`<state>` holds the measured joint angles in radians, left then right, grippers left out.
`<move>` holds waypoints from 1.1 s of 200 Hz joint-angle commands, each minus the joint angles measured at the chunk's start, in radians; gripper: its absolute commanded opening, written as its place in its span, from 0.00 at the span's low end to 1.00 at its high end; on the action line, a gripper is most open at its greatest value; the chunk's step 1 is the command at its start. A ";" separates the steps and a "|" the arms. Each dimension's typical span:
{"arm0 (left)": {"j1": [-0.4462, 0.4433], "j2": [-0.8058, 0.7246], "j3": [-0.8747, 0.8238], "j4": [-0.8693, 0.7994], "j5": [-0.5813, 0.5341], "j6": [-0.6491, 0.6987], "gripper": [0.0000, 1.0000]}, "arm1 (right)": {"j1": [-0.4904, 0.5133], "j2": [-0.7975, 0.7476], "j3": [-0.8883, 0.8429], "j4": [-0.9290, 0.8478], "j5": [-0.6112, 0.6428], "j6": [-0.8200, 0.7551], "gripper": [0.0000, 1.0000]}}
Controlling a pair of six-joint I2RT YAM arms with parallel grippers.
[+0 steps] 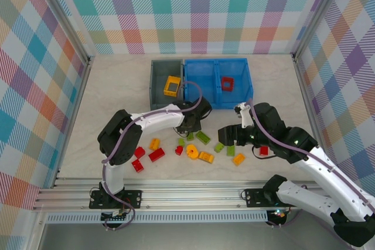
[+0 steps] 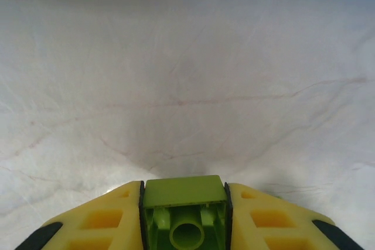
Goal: Sort the legos into containers by color
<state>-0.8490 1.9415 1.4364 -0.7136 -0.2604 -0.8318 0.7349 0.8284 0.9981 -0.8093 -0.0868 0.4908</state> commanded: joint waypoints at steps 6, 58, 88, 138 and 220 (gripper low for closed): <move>0.011 -0.074 0.163 -0.072 -0.093 0.091 0.30 | 0.006 -0.005 0.049 0.060 0.034 -0.002 0.69; 0.118 0.124 0.540 -0.086 -0.080 0.246 0.30 | 0.006 -0.025 0.004 0.301 0.214 -0.012 0.69; 0.174 0.291 0.744 -0.039 -0.053 0.313 0.30 | 0.006 0.010 0.035 0.341 0.247 -0.024 0.69; 0.218 0.524 0.974 0.050 0.026 0.338 0.30 | 0.006 0.035 0.033 0.333 0.263 -0.036 0.69; 0.235 0.600 0.975 0.172 0.166 0.296 0.49 | 0.006 0.034 0.002 0.164 0.444 0.100 0.69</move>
<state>-0.6228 2.5397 2.3749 -0.5827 -0.1513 -0.5335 0.7349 0.8677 1.0096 -0.5610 0.2581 0.5255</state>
